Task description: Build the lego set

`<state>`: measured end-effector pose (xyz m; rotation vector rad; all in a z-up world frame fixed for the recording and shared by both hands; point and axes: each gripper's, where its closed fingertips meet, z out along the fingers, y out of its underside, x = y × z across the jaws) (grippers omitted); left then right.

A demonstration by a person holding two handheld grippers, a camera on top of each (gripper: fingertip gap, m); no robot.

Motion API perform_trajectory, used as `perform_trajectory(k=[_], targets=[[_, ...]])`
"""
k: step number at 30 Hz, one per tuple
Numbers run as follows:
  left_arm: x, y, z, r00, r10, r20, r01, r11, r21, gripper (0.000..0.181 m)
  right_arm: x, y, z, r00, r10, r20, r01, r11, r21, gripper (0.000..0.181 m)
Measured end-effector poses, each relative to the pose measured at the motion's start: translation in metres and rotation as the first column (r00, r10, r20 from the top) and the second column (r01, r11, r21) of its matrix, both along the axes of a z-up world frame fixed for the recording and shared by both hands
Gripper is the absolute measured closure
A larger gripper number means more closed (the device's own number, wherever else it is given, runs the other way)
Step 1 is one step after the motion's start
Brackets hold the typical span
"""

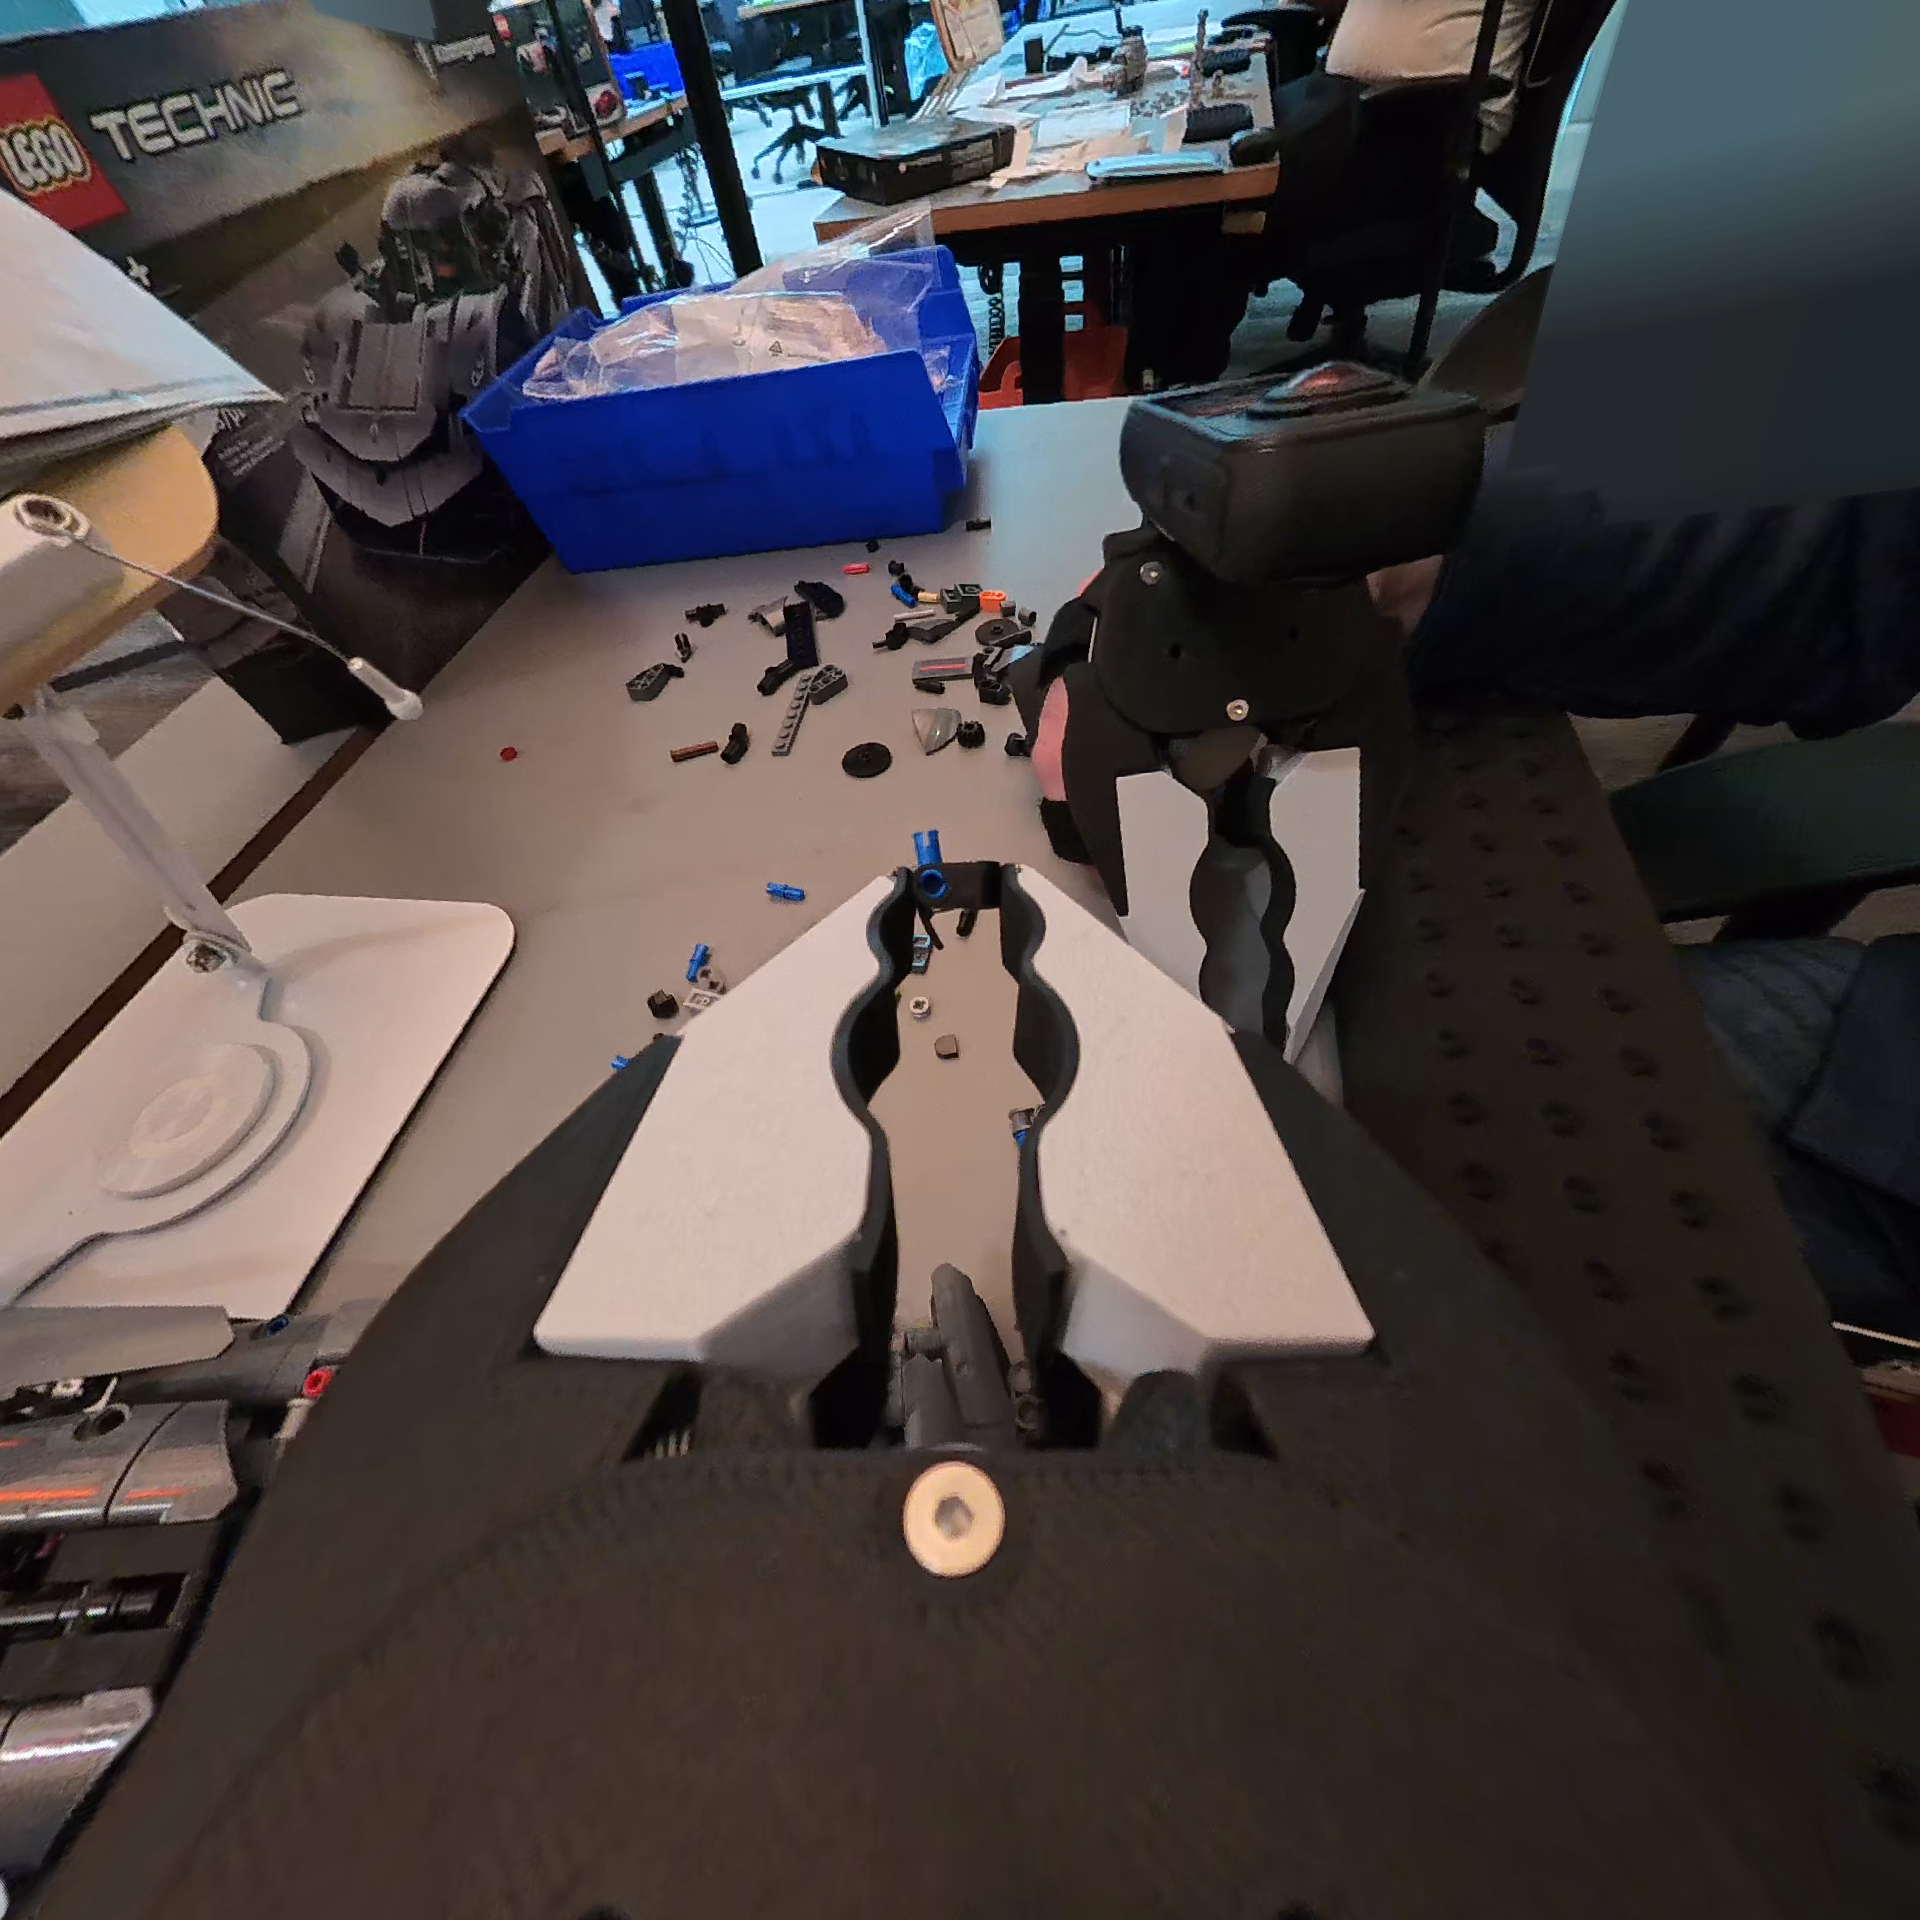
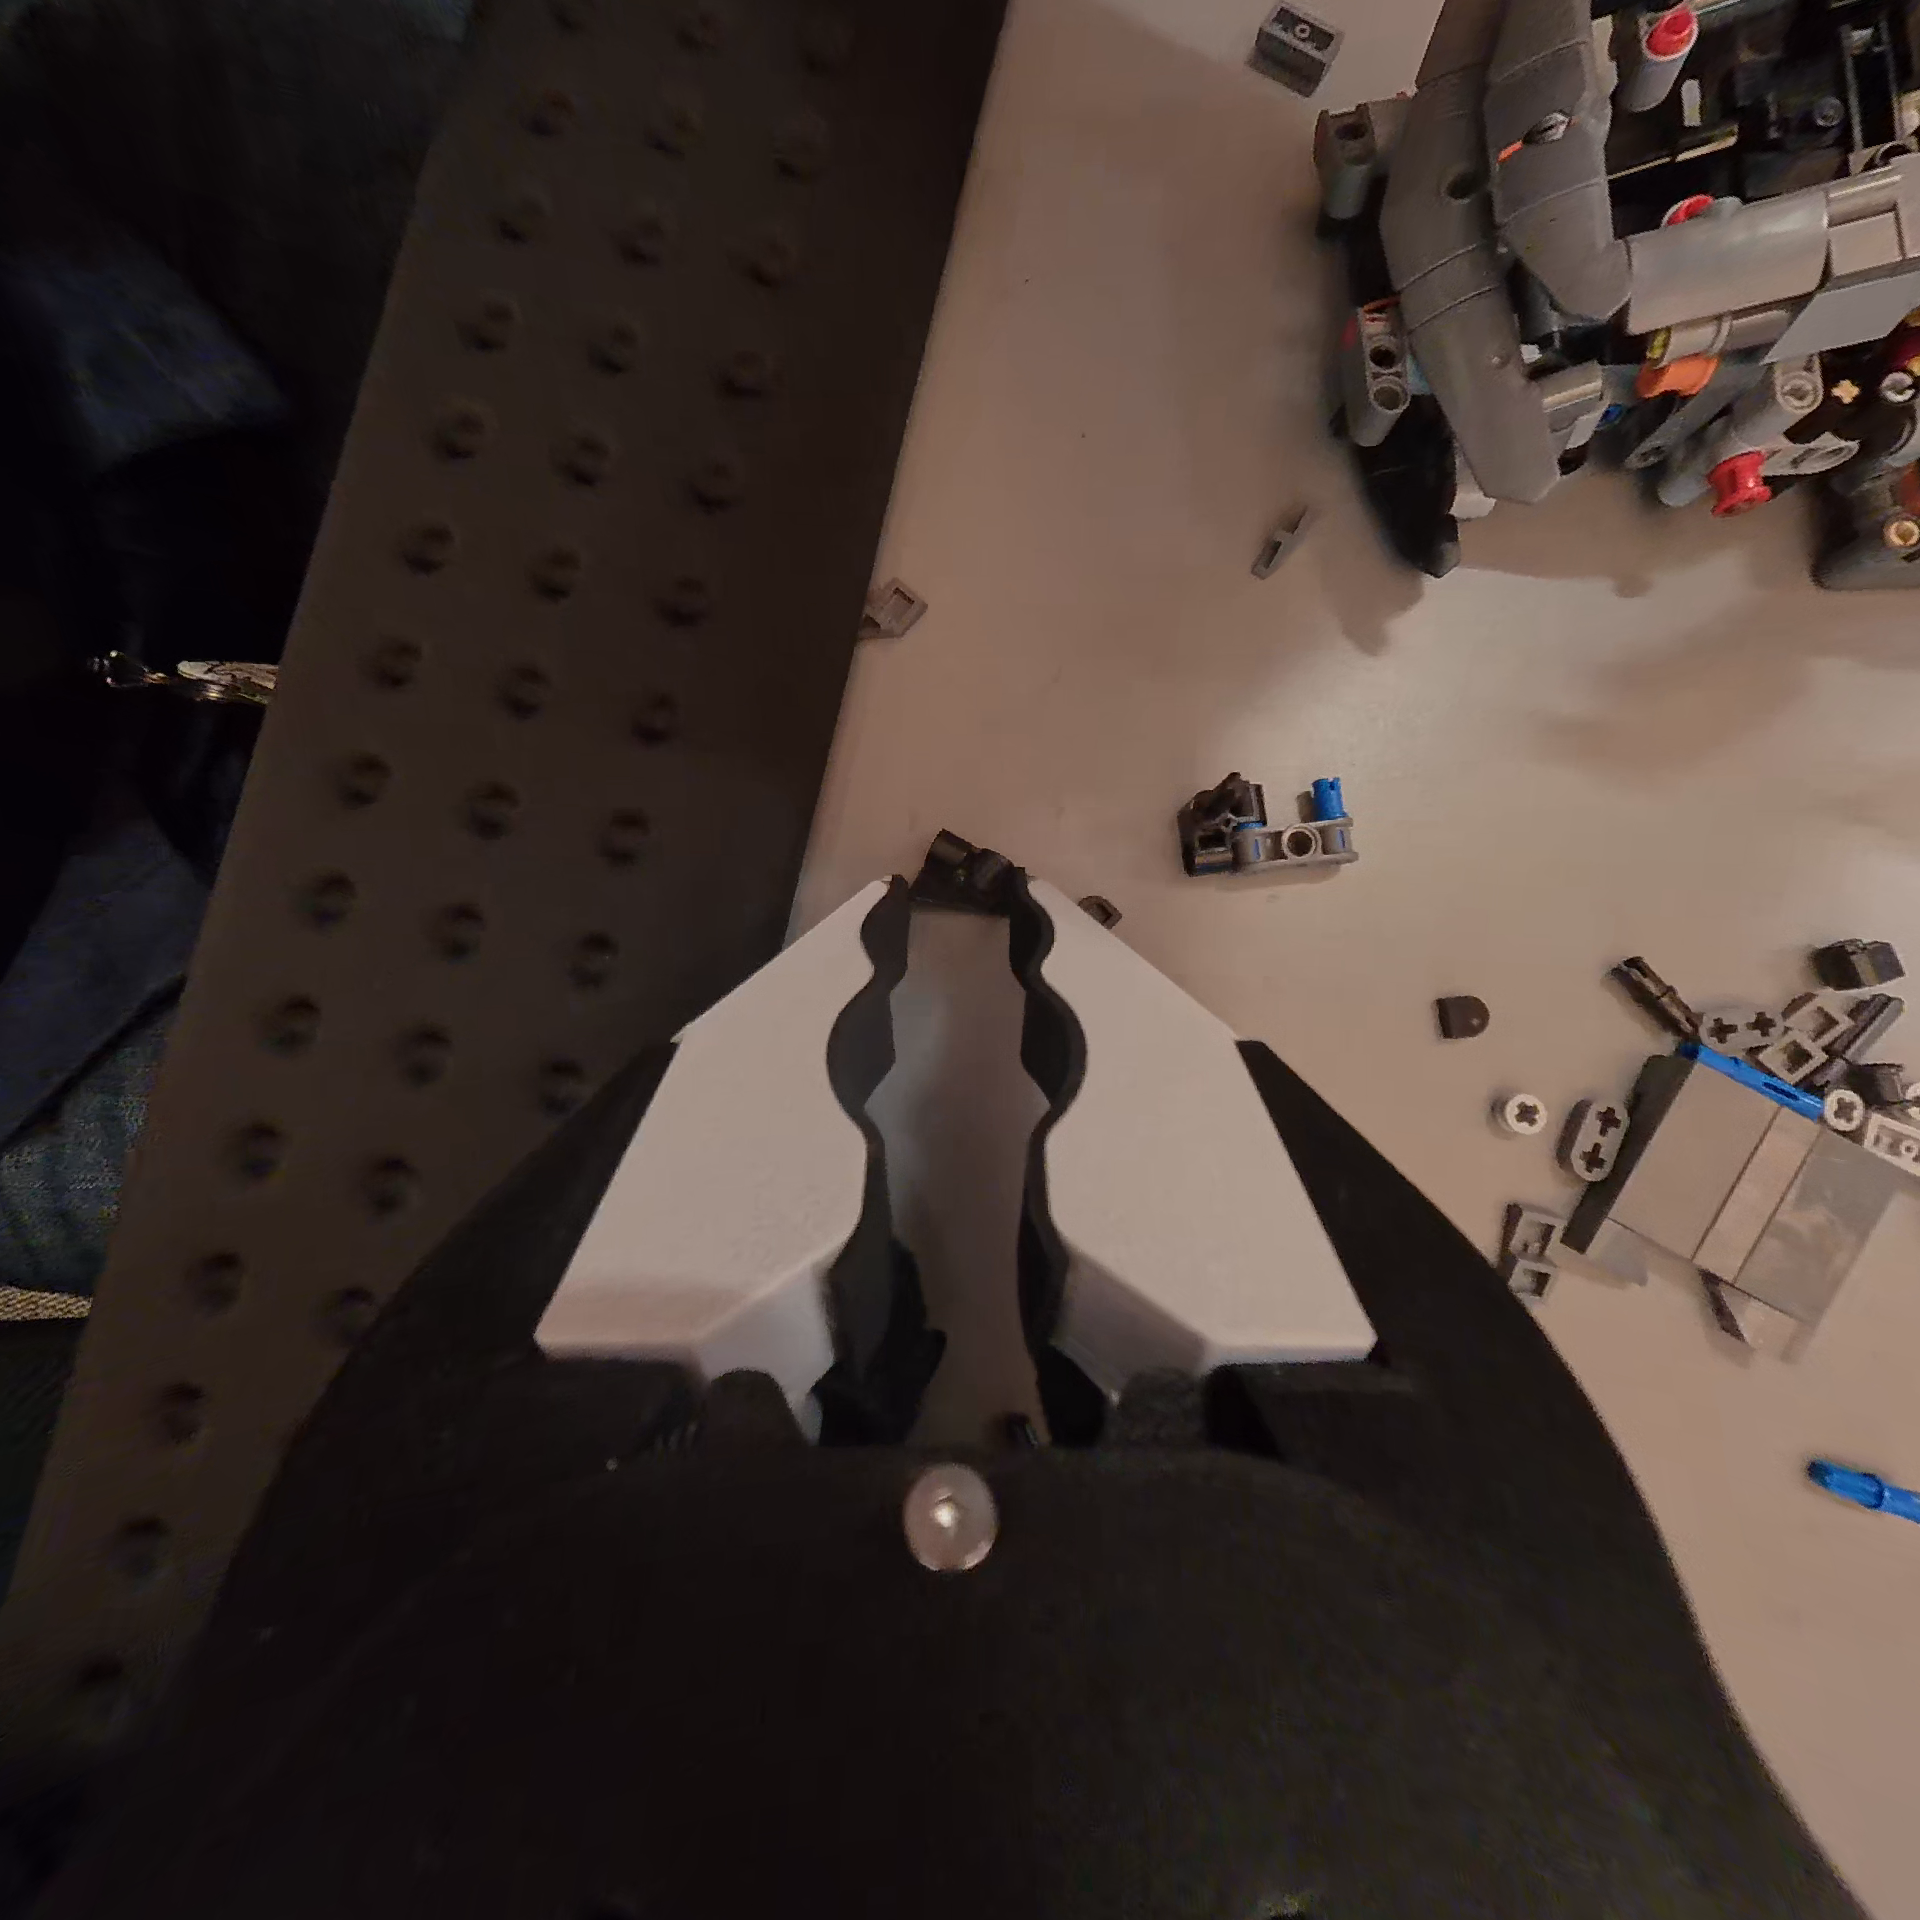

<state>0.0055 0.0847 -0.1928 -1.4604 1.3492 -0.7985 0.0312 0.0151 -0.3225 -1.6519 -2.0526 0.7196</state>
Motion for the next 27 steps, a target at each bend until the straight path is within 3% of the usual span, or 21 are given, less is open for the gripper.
perform_trajectory(k=[5,10,13,16,20,24,27], targets=[[0.002,0.000,-0.006,0.999,0.007,-0.044,-0.006,1.000,0.024,0.168,0.006,0.000,0.011,0.999,-0.010,-0.043,0.008,0.999,-0.044,0.163],[-0.003,0.008,-0.004,0.998,0.056,-0.037,-0.055,0.998,0.022,0.168,0.029,0.042,0.068,0.939,-0.194,-0.286,0.190,0.981,-0.042,0.160],[-0.006,0.013,0.001,0.996,0.087,-0.013,-0.086,0.996,0.018,0.168,0.057,0.087,0.101,0.820,-0.374,-0.432,0.406,0.914,-0.021,0.160],[-0.010,0.019,0.006,0.992,0.124,0.002,-0.124,0.992,0.026,0.169,0.092,0.128,0.132,0.635,-0.523,-0.569,0.609,0.792,-0.048,0.160],[-0.018,0.025,0.016,0.985,0.169,0.036,-0.170,0.984,0.043,0.168,0.130,0.150,0.158,0.418,-0.615,-0.669,0.712,0.679,-0.179,0.161],[-0.030,0.031,0.031,0.974,0.210,0.090,-0.215,0.976,0.047,0.168,0.159,0.167,0.158,0.309,-0.679,-0.666,0.810,0.555,-0.190,0.162],[-0.039,0.035,0.040,0.961,0.247,0.123,-0.255,0.965,0.055,0.168,0.170,0.171,0.156,0.282,-0.697,-0.660,0.839,0.513,-0.183,0.162]])
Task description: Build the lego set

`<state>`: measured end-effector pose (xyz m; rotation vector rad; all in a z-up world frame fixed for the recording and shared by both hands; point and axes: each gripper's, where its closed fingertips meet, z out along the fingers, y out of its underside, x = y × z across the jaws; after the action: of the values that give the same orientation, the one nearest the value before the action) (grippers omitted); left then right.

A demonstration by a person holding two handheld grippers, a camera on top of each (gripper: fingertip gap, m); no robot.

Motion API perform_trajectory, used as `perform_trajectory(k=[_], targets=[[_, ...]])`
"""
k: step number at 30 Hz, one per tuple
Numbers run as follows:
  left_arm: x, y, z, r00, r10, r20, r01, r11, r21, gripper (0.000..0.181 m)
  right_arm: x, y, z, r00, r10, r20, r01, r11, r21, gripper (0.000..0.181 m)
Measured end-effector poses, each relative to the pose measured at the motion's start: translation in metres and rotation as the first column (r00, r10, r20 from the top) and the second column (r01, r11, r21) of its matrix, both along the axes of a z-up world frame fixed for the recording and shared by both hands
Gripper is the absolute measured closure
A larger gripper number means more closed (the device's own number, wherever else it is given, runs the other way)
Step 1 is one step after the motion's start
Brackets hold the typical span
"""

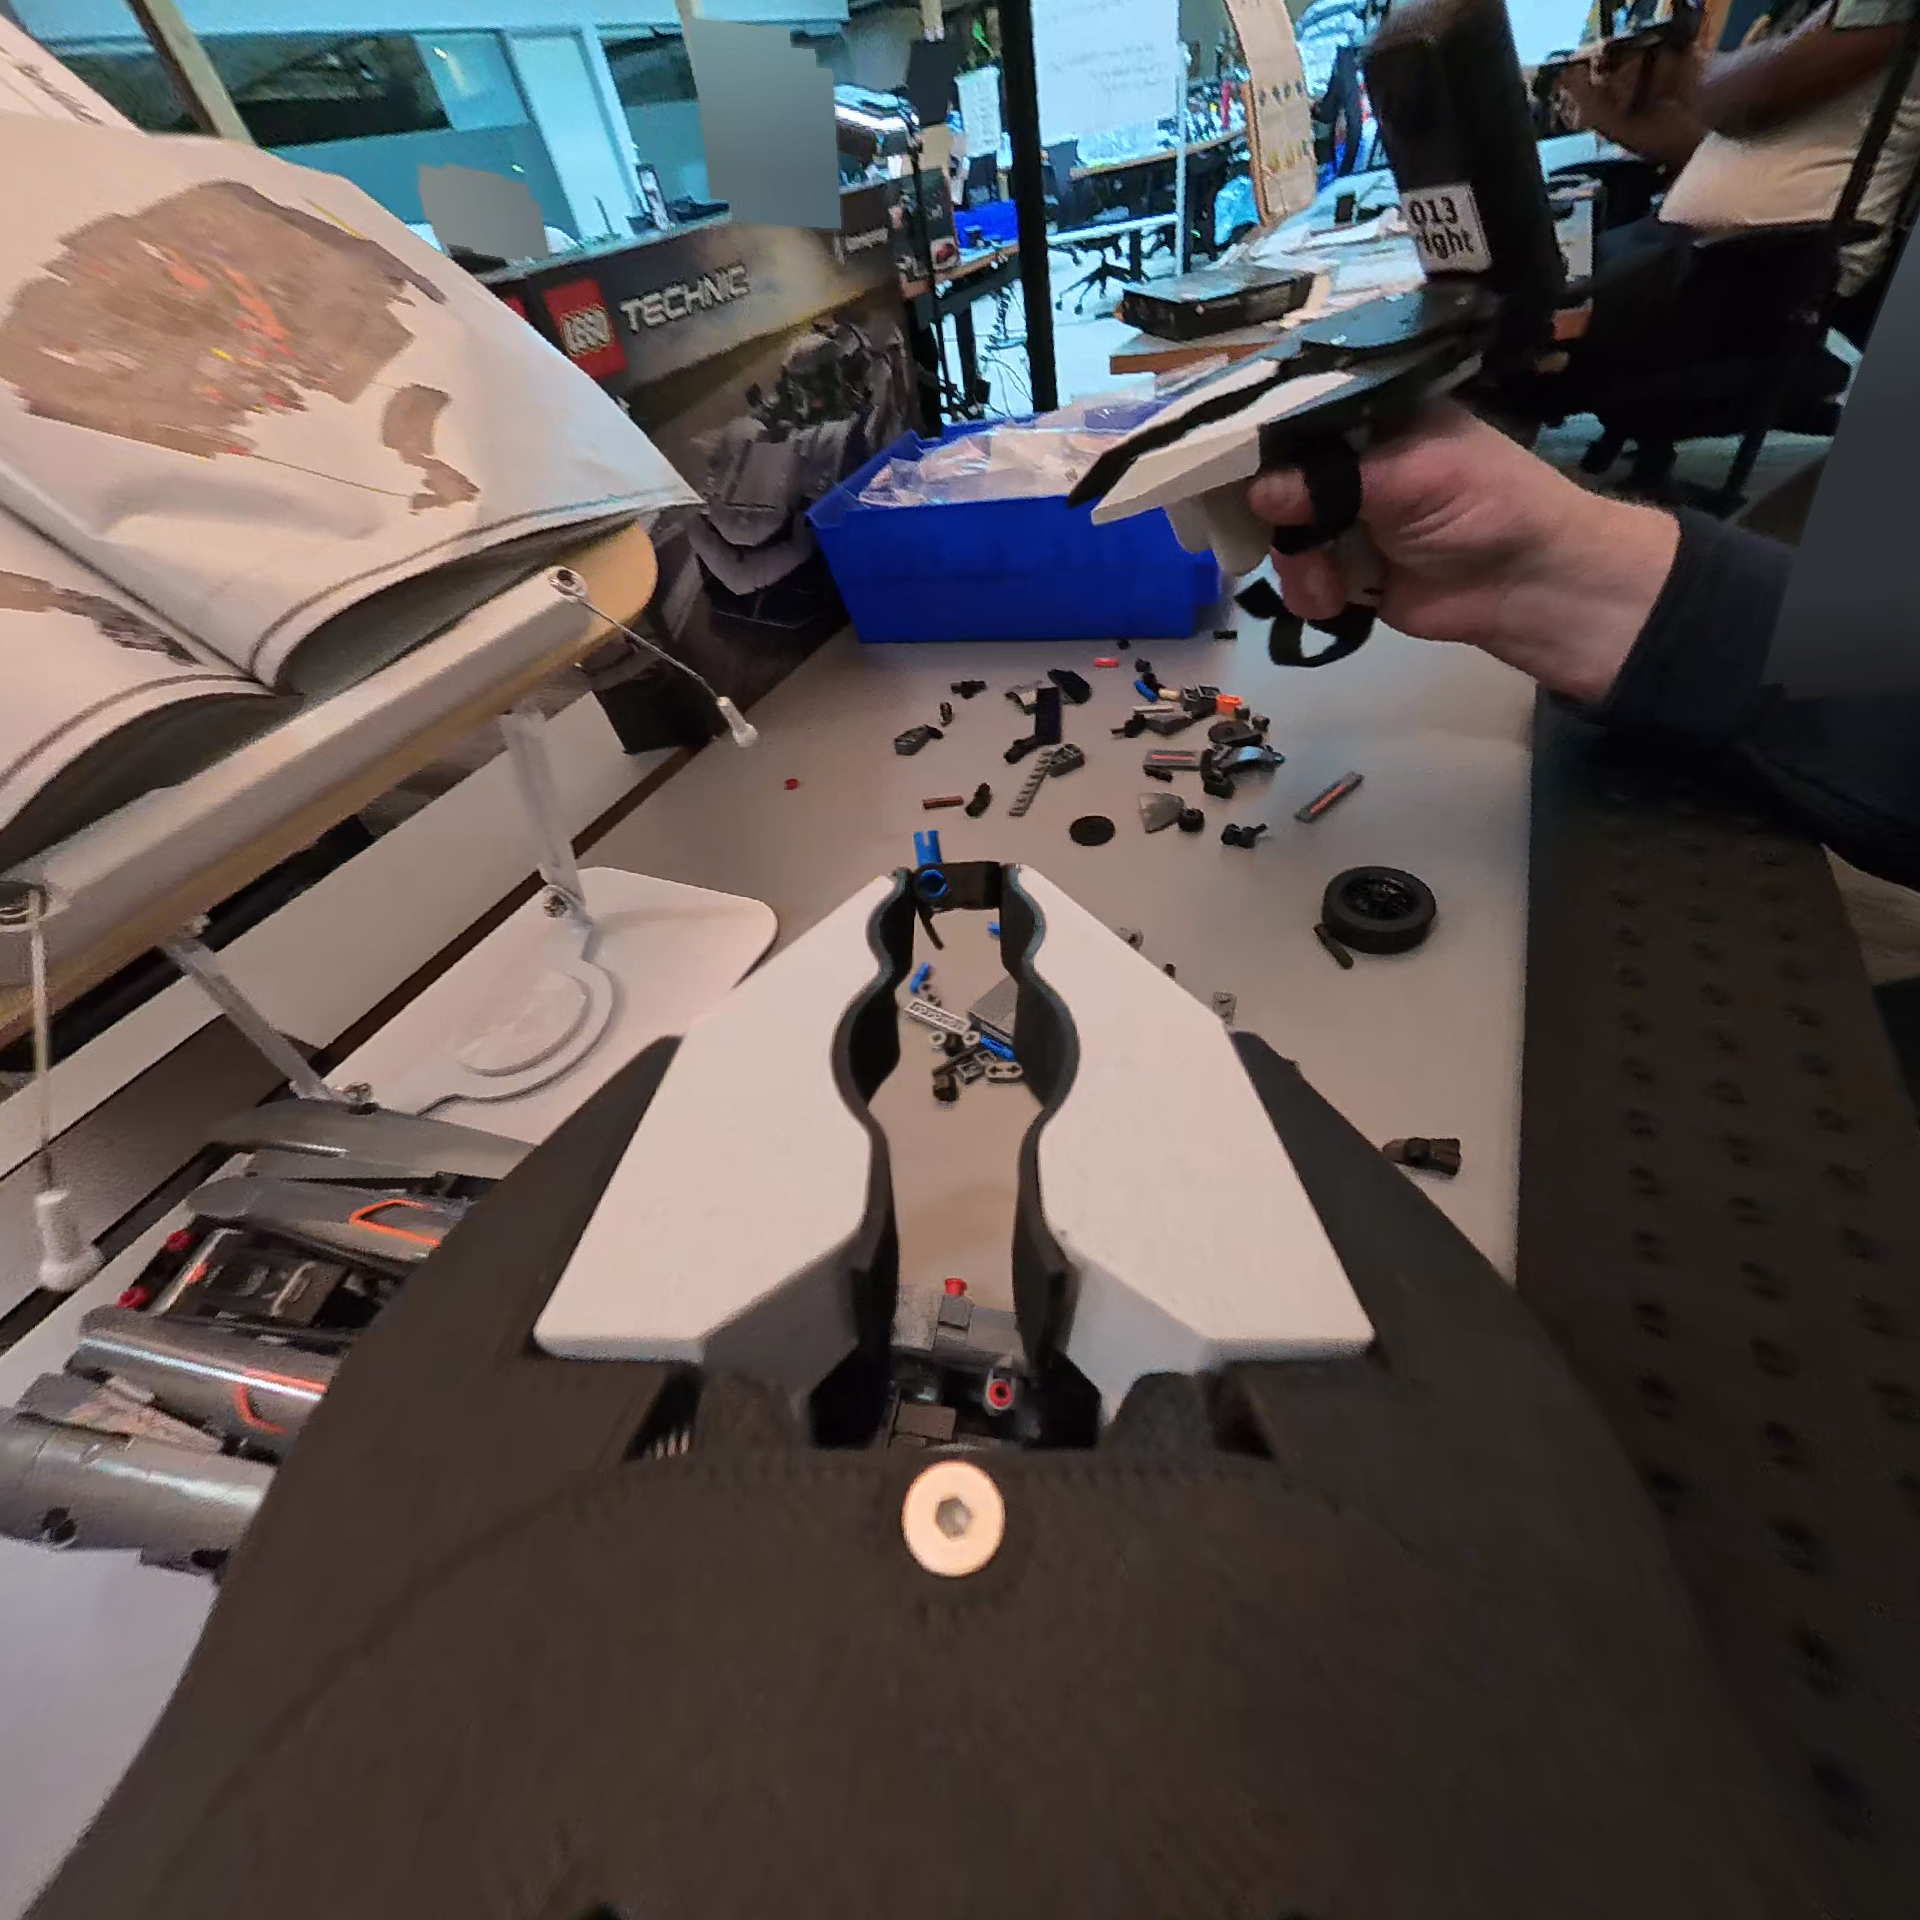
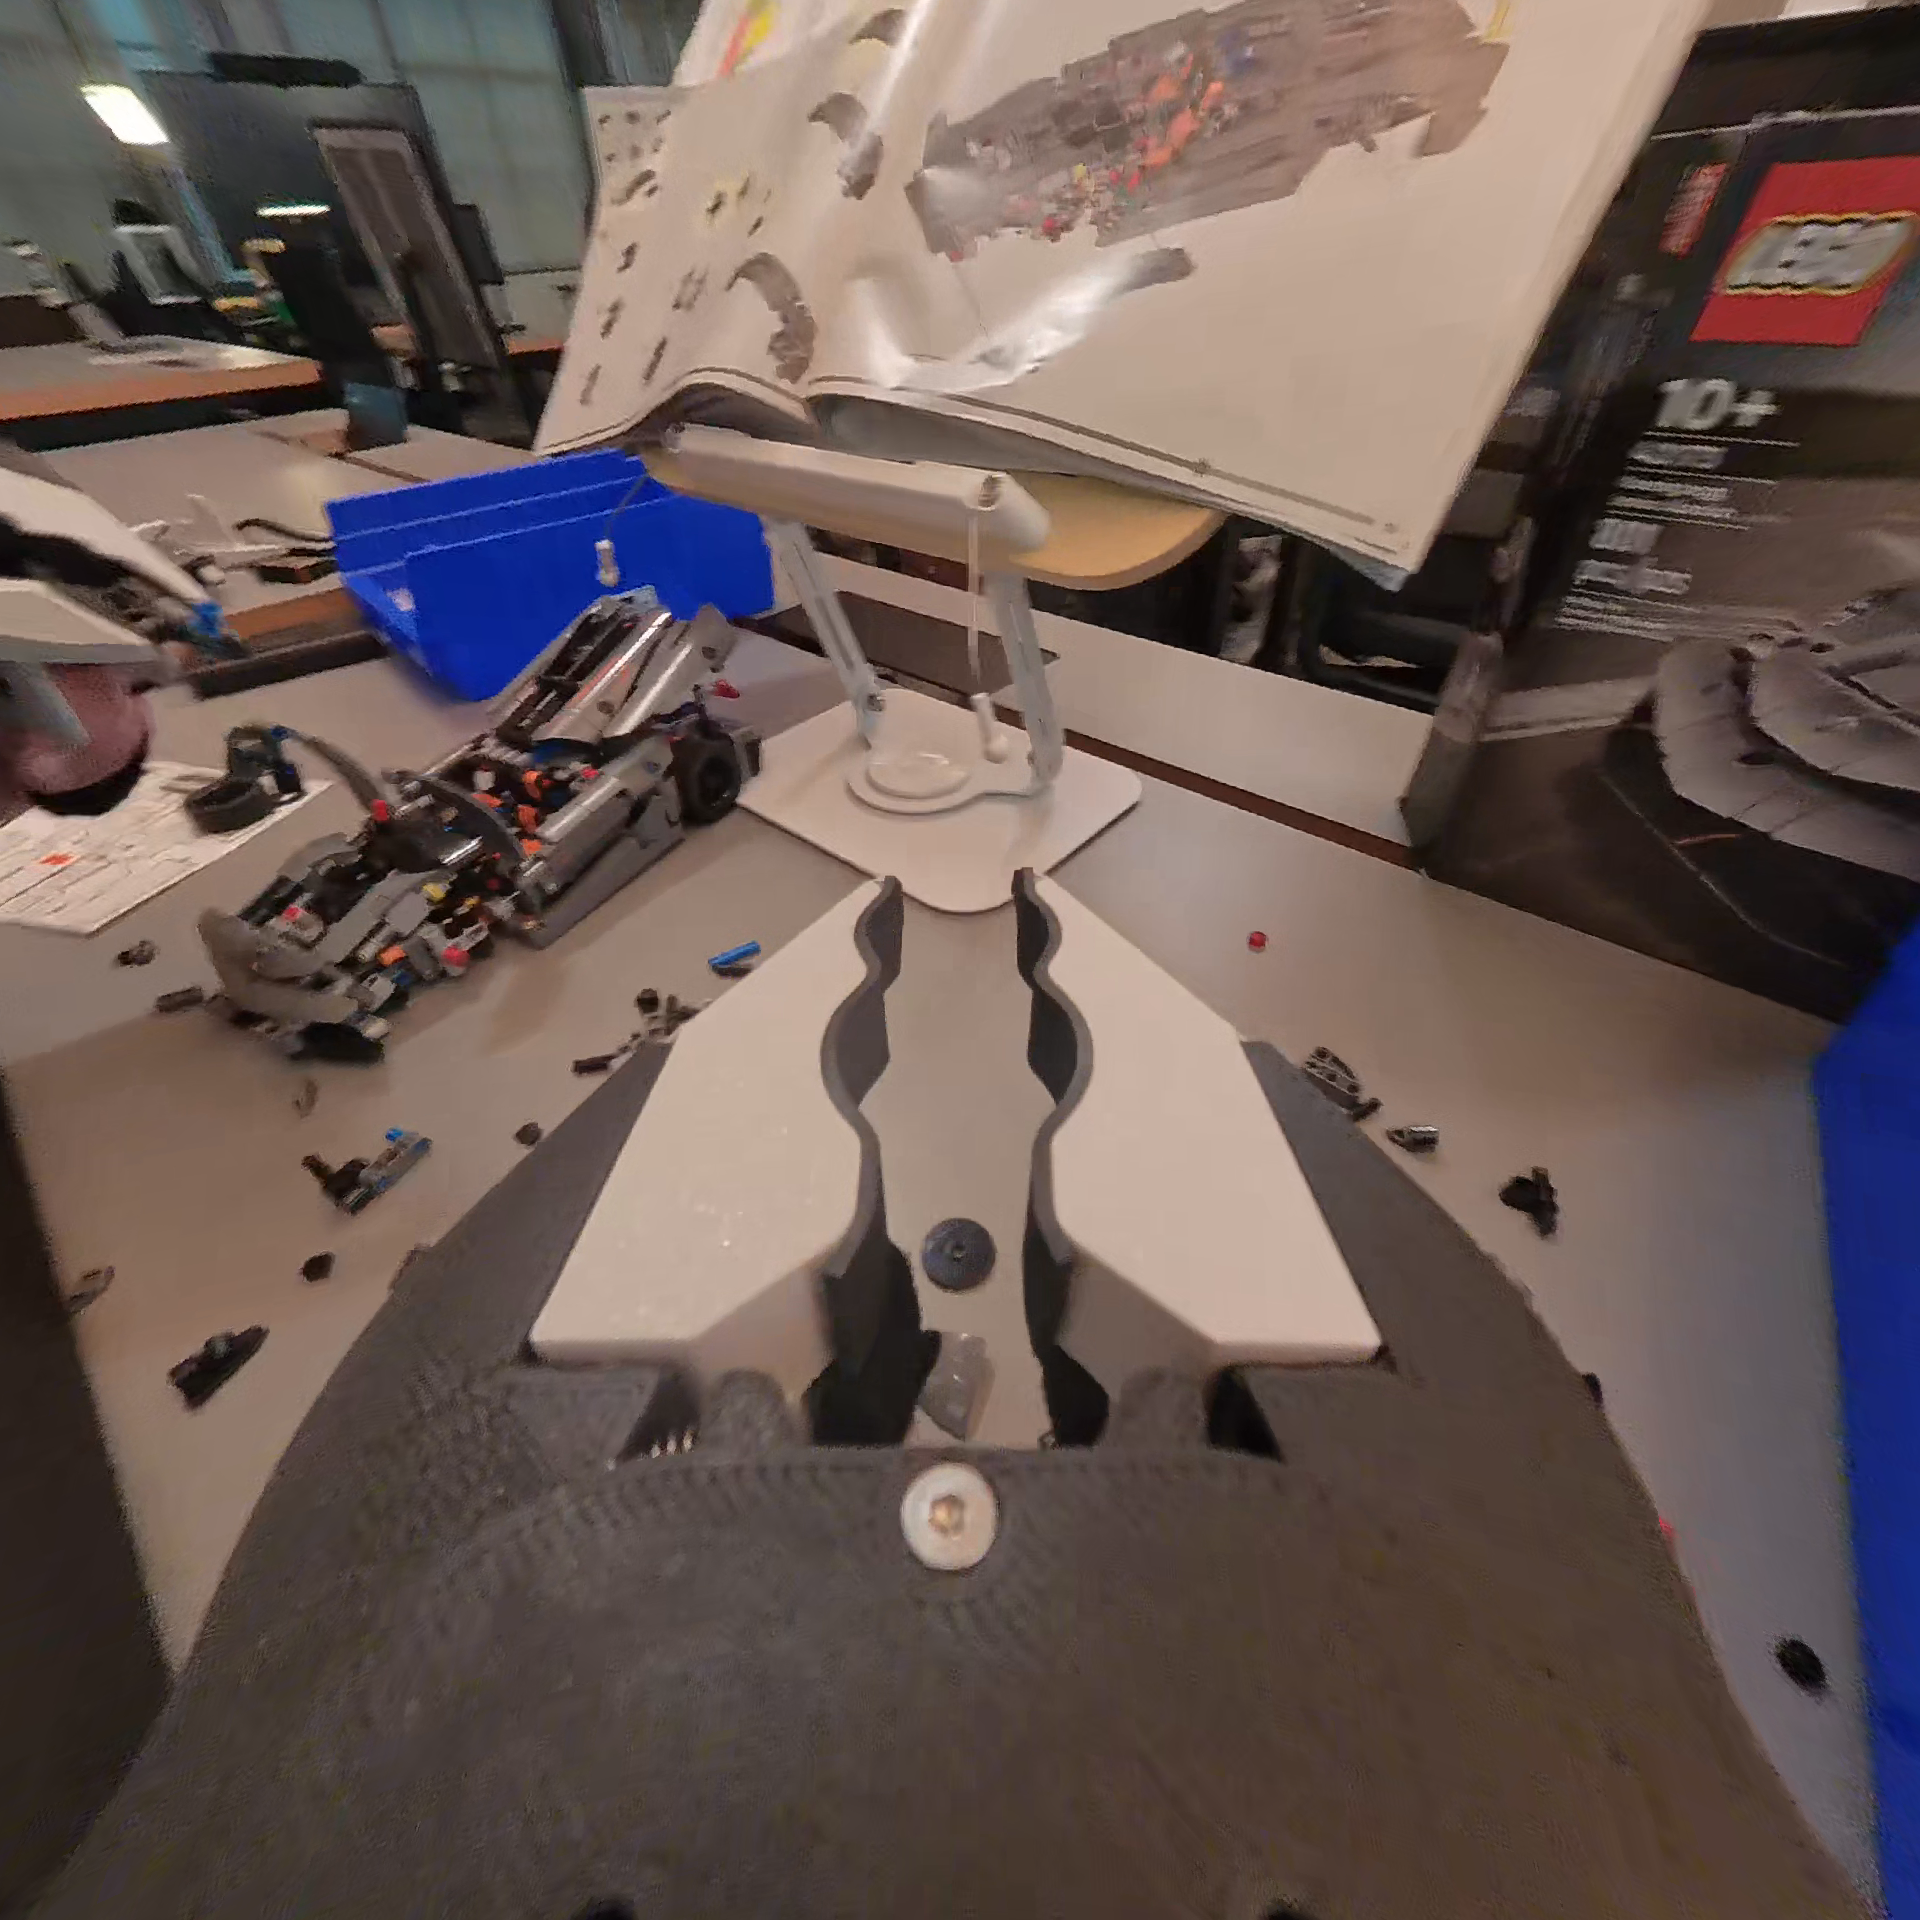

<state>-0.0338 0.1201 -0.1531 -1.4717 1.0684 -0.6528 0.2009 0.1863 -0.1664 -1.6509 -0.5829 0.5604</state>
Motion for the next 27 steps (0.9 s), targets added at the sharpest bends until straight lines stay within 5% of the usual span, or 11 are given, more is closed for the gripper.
perform_trajectory(k=[22,27], targets=[[-0.022,0.006,0.019,0.995,0.059,0.081,-0.060,0.998,0.009,0.168,-0.007,0.005,-0.026,0.996,0.021,0.084,-0.013,0.996,-0.091,0.160],[-0.018,0.004,0.018,0.996,0.044,0.072,-0.044,0.999,0.009,0.168,0.013,0.006,-0.022,0.995,-0.039,0.096,0.047,0.995,-0.082,0.159]])
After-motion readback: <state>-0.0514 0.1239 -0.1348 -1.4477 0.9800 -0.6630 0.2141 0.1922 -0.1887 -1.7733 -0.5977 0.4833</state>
